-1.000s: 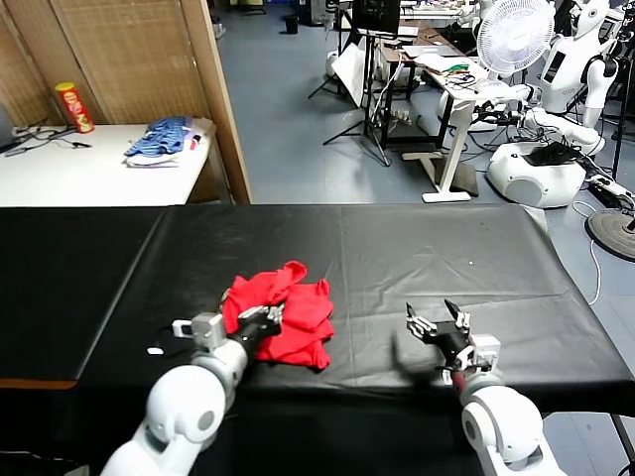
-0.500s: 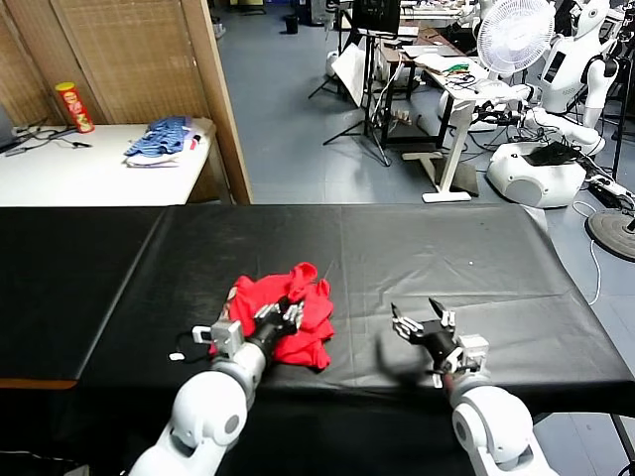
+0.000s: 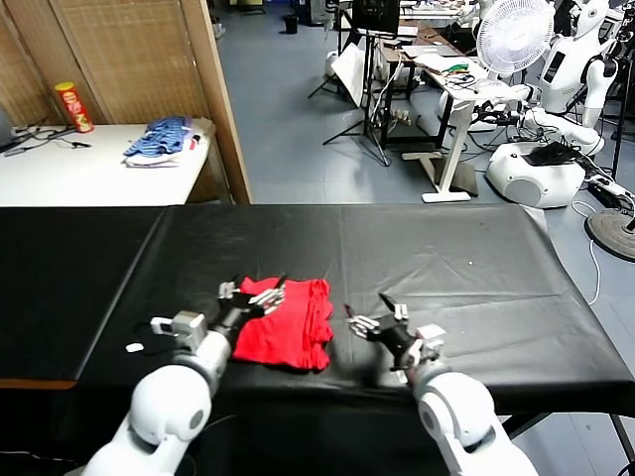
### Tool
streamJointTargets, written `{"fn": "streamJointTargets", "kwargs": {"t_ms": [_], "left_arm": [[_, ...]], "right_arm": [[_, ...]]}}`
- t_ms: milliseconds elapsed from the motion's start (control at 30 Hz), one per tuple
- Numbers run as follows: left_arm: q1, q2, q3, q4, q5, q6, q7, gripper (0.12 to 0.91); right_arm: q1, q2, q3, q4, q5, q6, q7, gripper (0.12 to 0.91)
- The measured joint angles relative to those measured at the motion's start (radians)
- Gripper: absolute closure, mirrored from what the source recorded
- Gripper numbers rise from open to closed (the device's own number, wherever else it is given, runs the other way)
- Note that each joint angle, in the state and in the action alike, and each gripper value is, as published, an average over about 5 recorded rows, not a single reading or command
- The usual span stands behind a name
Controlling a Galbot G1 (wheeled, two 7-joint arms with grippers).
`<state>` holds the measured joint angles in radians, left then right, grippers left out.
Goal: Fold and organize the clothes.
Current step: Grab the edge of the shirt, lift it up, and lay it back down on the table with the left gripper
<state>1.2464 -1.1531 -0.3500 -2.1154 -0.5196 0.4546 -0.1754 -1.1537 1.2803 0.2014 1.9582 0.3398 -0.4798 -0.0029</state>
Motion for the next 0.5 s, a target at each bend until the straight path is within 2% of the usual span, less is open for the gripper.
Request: {"fn": "streamJointTargets", "kwargs": {"t_ms": [200, 500], "left_arm": [[0.037, 0.005, -0.054, 0.053, 0.008, -0.004, 0.007, 0.232], [0.042, 0.0, -0.092, 0.108, -0.048, -0.003, 0.029, 0.232]], "right_arm": [[0.068, 0.032, -0.093, -0.084, -0.074, 0.005, 0.003, 0.227], [0.071, 0.071, -0.121, -0.19, -0.403, 0.036, 0.046, 0.227]]}}
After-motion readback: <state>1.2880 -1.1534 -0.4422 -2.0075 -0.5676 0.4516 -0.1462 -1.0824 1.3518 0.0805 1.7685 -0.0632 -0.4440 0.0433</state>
